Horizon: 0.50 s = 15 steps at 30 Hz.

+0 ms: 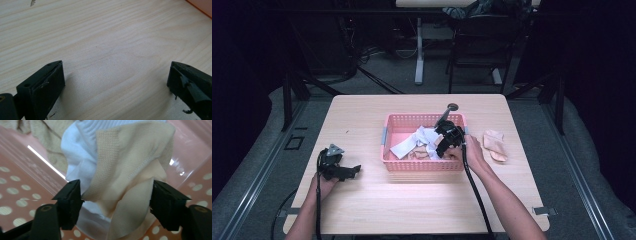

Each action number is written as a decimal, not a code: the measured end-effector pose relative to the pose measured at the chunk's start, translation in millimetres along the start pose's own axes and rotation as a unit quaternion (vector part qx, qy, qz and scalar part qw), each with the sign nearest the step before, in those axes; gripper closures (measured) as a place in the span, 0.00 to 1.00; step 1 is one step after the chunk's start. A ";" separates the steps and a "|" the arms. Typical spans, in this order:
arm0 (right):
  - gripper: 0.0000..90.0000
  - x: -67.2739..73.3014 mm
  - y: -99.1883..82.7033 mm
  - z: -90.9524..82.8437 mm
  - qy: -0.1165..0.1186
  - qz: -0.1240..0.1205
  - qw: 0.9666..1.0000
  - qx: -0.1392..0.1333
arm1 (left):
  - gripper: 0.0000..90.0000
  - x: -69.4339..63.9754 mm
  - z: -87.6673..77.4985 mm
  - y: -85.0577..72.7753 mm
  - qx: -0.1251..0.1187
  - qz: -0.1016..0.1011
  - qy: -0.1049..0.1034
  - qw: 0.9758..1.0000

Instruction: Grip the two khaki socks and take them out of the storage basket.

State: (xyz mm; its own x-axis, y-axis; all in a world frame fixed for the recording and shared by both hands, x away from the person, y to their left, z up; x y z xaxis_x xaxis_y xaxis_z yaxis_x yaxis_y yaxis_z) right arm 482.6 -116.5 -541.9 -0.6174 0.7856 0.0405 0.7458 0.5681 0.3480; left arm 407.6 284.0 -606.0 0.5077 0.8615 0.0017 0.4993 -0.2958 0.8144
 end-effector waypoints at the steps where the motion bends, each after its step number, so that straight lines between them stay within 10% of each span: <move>1: 0.37 -1.3 0.3 0.7 0.000 -0.003 1.000 0.005 | 0.01 0.0 0.0 0.0 0.000 0.000 0.000 1.000; 9: 0.75 -7.2 -1.9 0.6 0.021 0.011 1.000 0.000 | 0.01 0.1 0.1 0.0 0.000 0.000 -0.001 1.000; 15: 0.84 -12.9 -2.5 -3.5 0.033 0.015 0.999 -0.002 | 0.01 0.1 0.1 0.0 0.000 0.000 -0.001 1.000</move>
State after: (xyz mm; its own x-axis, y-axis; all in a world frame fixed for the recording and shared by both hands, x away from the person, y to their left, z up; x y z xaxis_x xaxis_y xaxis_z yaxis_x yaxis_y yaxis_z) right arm 487.8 -128.9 -540.0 -0.6095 0.7846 0.1133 0.7637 0.5428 0.3494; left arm 407.7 284.0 -606.0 0.5087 0.8610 0.0016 0.4991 -0.2964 0.8143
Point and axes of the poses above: each handheld gripper's, and its own axes: z roughly forward along the jaws, y roughly out of its top, x roughly to its left, the point moved 2 cm from there along z, roughly forward along the jaws, and after that the axes turned 9 degrees about -x, right-handed, at the moved point
